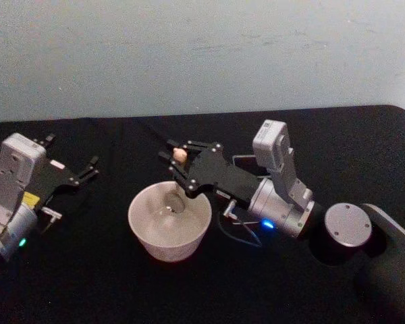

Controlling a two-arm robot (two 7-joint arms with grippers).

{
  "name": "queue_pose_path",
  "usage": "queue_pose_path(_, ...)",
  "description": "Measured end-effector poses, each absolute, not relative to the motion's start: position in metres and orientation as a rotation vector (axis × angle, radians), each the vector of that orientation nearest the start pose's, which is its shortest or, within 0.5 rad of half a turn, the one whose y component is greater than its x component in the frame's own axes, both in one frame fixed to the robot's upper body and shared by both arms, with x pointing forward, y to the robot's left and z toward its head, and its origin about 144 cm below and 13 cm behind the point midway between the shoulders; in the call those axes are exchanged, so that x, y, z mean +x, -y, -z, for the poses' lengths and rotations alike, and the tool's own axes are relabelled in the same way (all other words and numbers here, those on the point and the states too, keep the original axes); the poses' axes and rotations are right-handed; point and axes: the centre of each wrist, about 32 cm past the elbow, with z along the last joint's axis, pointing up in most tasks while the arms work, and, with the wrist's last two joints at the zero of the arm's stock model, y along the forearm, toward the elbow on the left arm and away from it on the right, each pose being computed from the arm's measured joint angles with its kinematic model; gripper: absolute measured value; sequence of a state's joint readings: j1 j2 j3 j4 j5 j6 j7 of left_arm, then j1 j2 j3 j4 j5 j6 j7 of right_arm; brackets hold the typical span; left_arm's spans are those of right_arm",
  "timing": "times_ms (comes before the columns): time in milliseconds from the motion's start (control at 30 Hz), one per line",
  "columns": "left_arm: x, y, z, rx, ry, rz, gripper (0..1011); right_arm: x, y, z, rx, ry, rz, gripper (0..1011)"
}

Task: Pick up the stirring spoon with one hand, stir inside the cup, then place it back in its original position.

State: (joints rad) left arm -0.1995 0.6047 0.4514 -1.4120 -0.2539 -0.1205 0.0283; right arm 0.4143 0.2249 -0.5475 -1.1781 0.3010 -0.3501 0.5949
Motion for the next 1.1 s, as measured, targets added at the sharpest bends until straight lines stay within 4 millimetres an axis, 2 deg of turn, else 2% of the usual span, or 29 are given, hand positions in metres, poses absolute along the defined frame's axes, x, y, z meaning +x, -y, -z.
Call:
queue_pose_path(400,0.489,-0.31,-1.14,0.304,0.285,-1.248,1001,0.541,0.182,-1.142,0.059,0.25,0.557,212)
queue_pose_path(767,0.489,-0.31,-1.14,0.304,0.285,-1.248,1001,0.521,0.194,-1.142,0.057,0.209,0.525,212)
queue_pose_path(1100,0.489,-0.31,-1.14,0.304,0.285,-1.248,1001,0.51,0.181,-1.141,0.071,0.182,0.445,212)
